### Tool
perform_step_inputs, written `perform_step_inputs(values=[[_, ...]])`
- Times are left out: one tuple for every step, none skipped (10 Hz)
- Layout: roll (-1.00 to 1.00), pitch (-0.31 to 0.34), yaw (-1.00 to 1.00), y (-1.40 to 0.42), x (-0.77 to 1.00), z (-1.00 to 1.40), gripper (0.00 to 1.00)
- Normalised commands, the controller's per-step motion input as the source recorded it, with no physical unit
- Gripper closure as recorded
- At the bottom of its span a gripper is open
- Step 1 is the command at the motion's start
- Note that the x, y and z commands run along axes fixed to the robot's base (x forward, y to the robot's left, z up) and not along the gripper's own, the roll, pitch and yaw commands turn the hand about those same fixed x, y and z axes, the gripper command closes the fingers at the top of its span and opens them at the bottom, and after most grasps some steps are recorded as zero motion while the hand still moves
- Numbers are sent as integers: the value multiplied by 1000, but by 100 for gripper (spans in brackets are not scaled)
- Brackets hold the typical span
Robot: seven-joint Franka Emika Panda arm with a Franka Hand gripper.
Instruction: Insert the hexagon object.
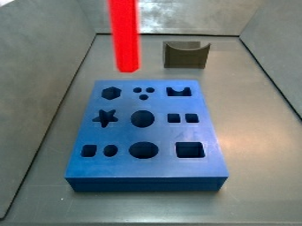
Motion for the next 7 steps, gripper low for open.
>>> perform_step_inputs(values=[[120, -76, -623, 169, -634, -443, 100], [126, -61, -617, 163, -603, -480, 100], [140, -100, -674, 171, -531, -609, 100], [189, -159, -726, 140, -377, -571, 100], [334, -50, -811, 0, -69, -351, 100], [241, 0, -874, 0, 0, -226, 100], [149, 24, -809, -17, 83, -197, 100]])
